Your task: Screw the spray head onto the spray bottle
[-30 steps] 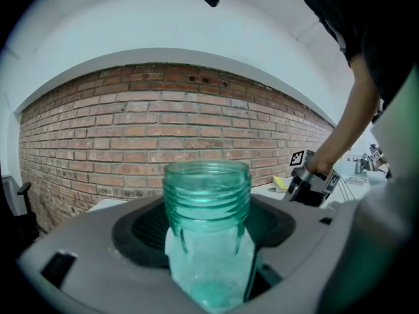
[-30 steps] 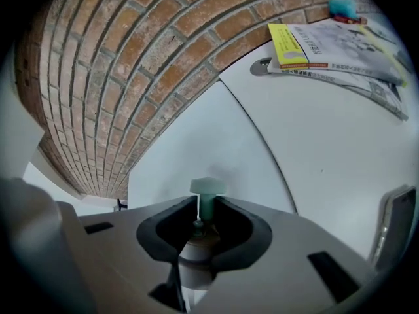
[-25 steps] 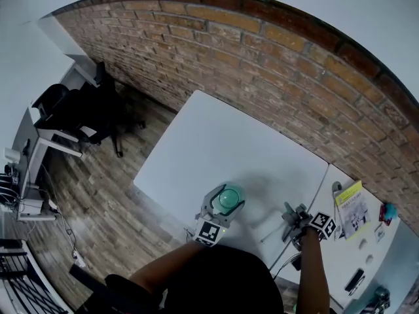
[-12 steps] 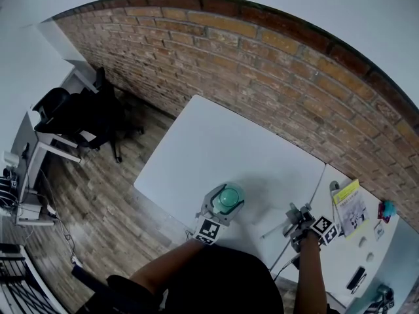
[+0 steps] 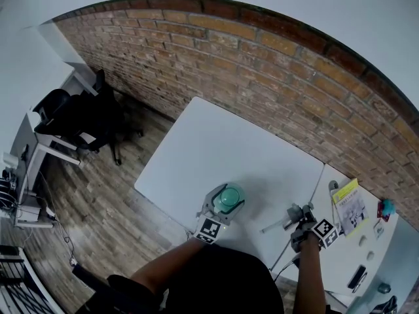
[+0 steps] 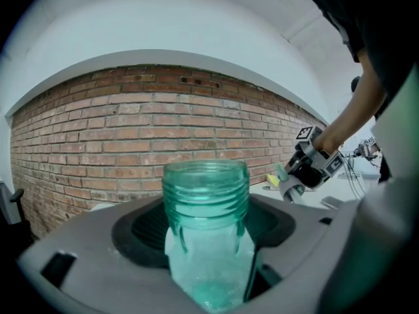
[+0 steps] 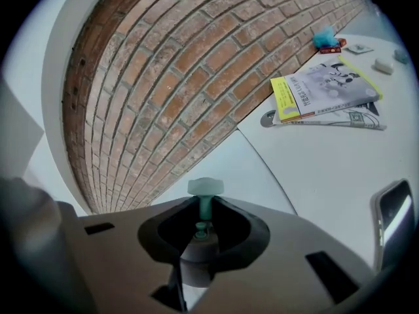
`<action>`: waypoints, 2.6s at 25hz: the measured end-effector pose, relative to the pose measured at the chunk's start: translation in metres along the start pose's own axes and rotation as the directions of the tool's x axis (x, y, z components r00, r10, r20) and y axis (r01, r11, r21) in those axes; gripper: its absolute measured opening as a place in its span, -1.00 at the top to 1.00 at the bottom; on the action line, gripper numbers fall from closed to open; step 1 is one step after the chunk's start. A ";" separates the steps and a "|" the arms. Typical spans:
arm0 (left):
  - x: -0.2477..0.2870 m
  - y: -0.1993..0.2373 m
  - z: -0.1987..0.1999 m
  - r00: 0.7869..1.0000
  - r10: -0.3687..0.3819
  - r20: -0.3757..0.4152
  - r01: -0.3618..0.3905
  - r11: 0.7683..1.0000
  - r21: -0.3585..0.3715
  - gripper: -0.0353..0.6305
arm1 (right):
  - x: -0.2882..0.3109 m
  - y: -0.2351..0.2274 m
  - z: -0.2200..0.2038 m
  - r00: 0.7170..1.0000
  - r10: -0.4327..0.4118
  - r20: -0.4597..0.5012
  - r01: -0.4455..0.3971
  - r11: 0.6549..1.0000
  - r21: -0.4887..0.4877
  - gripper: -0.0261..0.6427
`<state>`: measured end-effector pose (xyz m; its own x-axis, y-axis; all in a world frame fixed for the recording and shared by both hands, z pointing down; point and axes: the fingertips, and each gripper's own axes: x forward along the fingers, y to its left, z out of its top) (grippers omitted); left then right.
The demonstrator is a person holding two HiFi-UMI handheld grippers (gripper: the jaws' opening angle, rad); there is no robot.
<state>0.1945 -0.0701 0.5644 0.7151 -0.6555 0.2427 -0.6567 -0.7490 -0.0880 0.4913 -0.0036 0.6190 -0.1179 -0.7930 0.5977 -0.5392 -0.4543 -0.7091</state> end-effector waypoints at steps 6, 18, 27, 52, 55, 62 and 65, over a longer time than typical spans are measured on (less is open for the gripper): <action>-0.001 -0.001 0.000 1.000 -0.010 0.000 0.010 1.000 -0.001 -0.08 | -0.004 0.016 0.005 0.996 0.071 0.049 -0.071 0.997 -0.011 0.72; 0.000 -0.003 -0.001 1.000 -0.018 -0.003 0.018 1.000 0.009 -0.08 | -0.016 0.050 0.012 0.982 0.171 0.079 -0.167 0.985 -0.049 0.72; 0.000 -0.003 -0.001 1.000 -0.021 -0.001 0.021 1.000 0.009 -0.08 | -0.032 0.083 0.026 0.964 0.243 0.112 -0.234 0.968 -0.093 0.72; 0.000 -0.003 0.000 0.999 -0.050 0.004 0.050 0.998 0.032 -0.08 | -0.069 0.151 0.052 0.929 0.340 0.145 -0.300 0.924 -0.239 0.72; 0.000 -0.003 0.000 0.999 -0.051 0.004 0.051 0.998 0.033 -0.08 | -0.071 0.159 0.053 0.921 0.363 0.144 -0.324 0.916 -0.238 0.72; 0.001 -0.003 -0.001 0.999 -0.046 0.005 0.046 0.998 0.036 -0.08 | -0.080 0.197 0.059 0.850 0.506 0.144 -0.458 0.846 -0.274 0.72; 0.000 -0.003 -0.002 0.999 -0.047 0.005 0.047 0.998 0.034 -0.08 | -0.085 0.206 0.058 0.844 0.517 0.142 -0.468 0.840 -0.274 0.72</action>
<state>0.1957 -0.0677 0.5664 0.7467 -0.6198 0.2414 -0.6136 -0.7820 -0.1095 0.4388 -0.0537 0.4007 -0.2594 -0.9620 0.0848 -0.6265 0.1007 -0.7729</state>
